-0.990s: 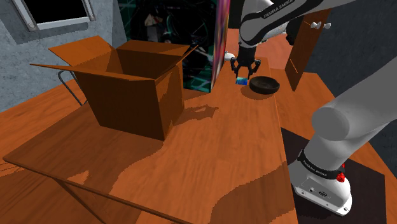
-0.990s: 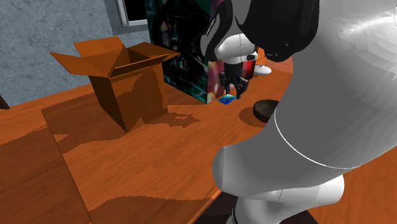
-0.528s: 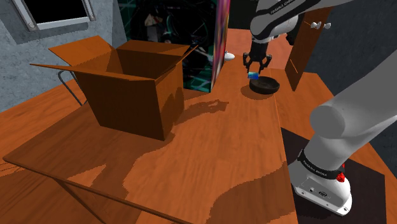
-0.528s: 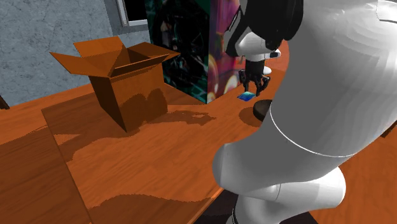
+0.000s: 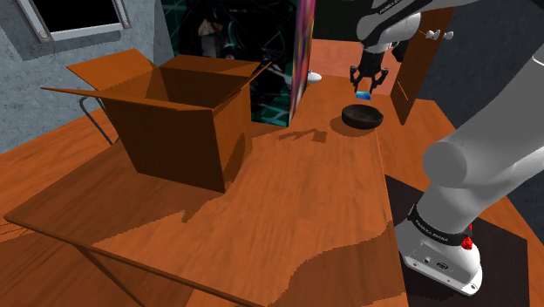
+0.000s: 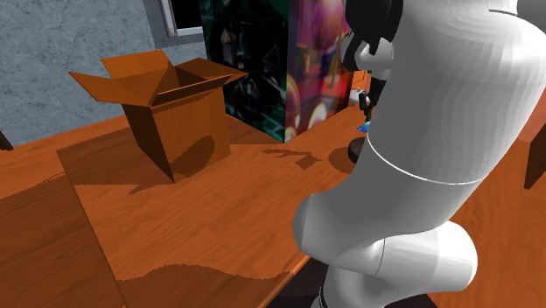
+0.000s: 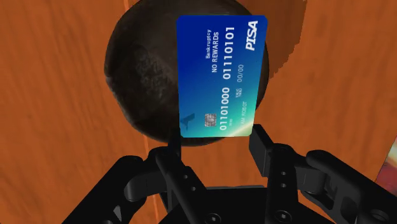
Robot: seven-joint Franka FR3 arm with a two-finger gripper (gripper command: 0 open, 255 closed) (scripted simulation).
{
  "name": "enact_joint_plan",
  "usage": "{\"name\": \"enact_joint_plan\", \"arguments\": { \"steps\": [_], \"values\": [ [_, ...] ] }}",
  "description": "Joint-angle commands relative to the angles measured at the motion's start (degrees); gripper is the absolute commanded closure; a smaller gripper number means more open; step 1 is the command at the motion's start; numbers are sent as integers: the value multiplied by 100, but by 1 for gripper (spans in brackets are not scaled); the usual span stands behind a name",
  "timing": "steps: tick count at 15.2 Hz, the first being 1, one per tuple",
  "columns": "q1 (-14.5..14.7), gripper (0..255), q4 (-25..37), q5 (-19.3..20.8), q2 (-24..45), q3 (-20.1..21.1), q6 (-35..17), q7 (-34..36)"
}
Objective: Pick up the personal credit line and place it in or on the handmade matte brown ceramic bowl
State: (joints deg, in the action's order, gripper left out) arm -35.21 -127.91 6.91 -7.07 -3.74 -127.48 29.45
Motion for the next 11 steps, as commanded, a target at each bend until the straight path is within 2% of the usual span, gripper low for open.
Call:
{"name": "enact_joint_plan", "arguments": {
  "steps": [1, 2, 11],
  "values": [
    [-96, 255, 232, -37, 226, -136, -17, -260],
    [-150, 255, 379, -66, 349, -207, -4, -404],
    [-163, 255, 9, -46, 665, -217, -688, -354]
  ]
}}
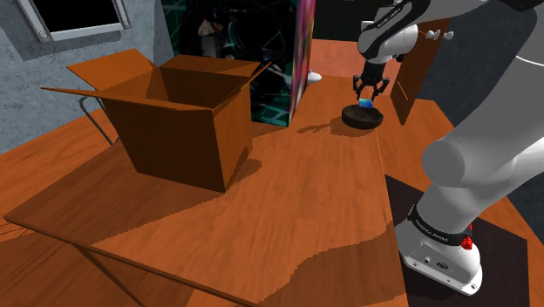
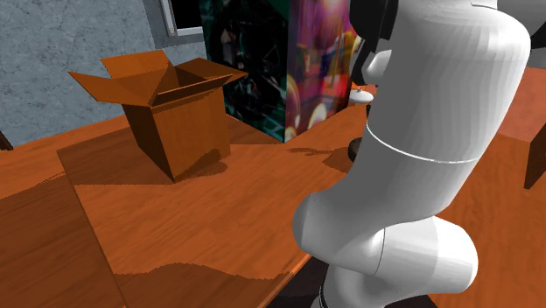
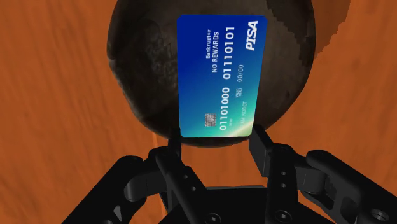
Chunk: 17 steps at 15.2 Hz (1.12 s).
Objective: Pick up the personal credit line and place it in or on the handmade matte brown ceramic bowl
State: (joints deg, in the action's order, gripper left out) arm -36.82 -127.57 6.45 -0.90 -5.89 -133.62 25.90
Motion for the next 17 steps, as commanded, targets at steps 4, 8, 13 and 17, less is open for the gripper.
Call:
{"name": "enact_joint_plan", "arguments": {
  "steps": [4, 8, 13, 17],
  "values": [
    [-7, 255, -157, 9, 219, -7, -378, 24],
    [-11, 255, -234, 14, 342, -11, -579, 39],
    [-11, 255, -234, 14, 343, -11, -579, 39],
    [-11, 0, -233, 14, 343, -11, -578, 39]
  ]
}}
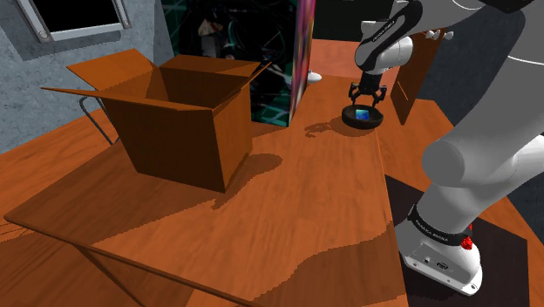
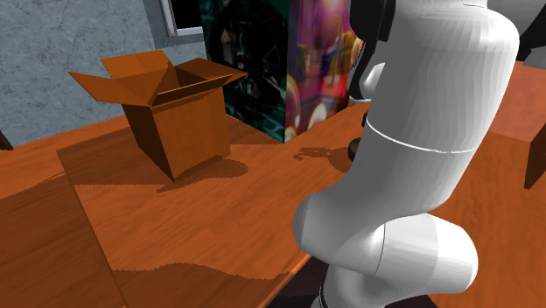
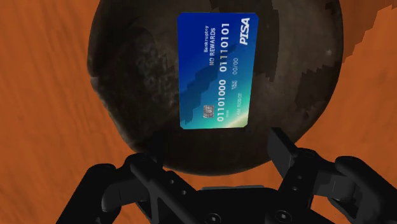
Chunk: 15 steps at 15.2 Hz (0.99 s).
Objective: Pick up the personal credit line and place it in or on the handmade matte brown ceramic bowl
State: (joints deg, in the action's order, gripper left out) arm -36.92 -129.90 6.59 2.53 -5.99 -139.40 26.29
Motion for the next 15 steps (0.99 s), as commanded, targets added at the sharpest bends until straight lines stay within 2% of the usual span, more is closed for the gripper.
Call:
{"name": "enact_joint_plan", "arguments": {
  "steps": [1, 4, 8, 15],
  "values": [
    [0, 0, 0, 0, 0, 0, 0, 0],
    [0, 0, 0, 0, 0, 0, 0, 0],
    [35, 0, 191, 2, -503, 33, 696, 7],
    [35, 0, 191, 2, -503, 33, 696, 7]
  ]
}}
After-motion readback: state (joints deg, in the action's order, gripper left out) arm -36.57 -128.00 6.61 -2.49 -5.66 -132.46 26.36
